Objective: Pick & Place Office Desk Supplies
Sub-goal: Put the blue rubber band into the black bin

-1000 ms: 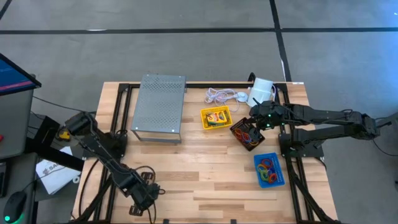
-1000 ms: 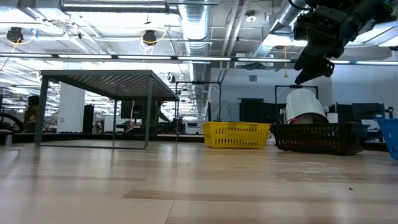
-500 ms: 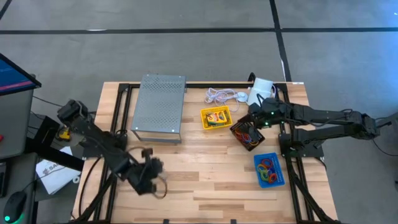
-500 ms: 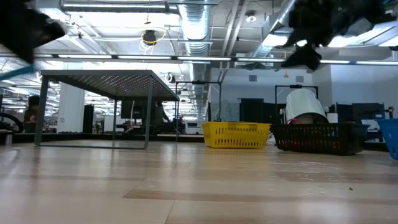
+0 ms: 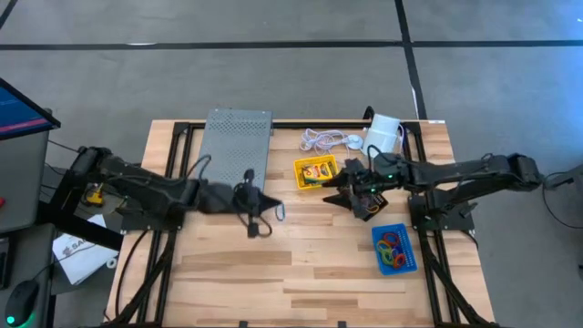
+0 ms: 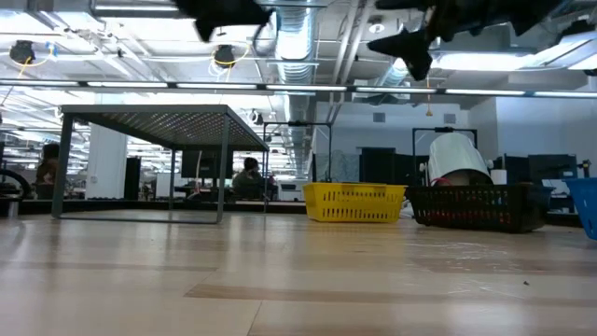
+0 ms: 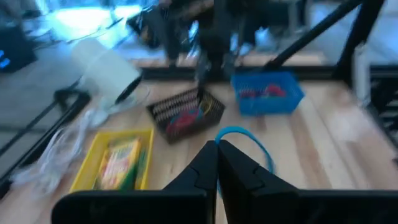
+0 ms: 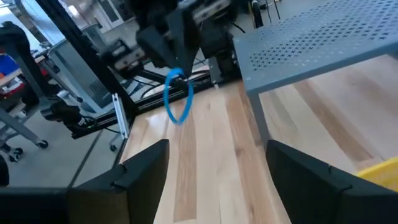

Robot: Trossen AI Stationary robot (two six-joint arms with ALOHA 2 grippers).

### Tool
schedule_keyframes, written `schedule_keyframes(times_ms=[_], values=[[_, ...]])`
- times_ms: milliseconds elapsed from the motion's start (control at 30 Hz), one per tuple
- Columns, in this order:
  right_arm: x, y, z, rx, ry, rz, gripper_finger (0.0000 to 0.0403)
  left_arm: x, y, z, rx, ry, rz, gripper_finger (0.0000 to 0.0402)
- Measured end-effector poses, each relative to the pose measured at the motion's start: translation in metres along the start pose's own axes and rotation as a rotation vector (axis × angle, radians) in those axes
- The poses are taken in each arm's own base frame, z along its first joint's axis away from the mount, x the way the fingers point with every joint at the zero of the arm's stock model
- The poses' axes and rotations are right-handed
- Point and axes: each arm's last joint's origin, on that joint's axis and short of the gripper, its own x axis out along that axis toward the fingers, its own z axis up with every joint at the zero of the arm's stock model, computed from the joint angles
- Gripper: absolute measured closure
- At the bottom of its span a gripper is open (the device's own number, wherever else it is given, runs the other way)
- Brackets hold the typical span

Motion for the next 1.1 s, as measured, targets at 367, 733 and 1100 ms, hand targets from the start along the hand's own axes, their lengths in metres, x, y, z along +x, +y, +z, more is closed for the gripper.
schedule_keyframes(times_ms=[367, 733, 1100], values=[[0.041, 0.004, 0.018, -0.111, -0.050, -0.096, 0.0138, 0.026, 0.052, 0.003, -0.012, -0.070, -0.080, 0.0401], [0.079, 0.002, 0.023, -0.130, -0.009, -0.115, 0.0138, 0.029, 0.059, 0.007, 0.002, -0.125, -0.123, 0.0401], [0.091, 0.011, 0.023, -0.138, 0.004, -0.084, 0.0138, 0.029, 0.058, 0.007, 0.007, -0.130, -0.140, 0.0401]])
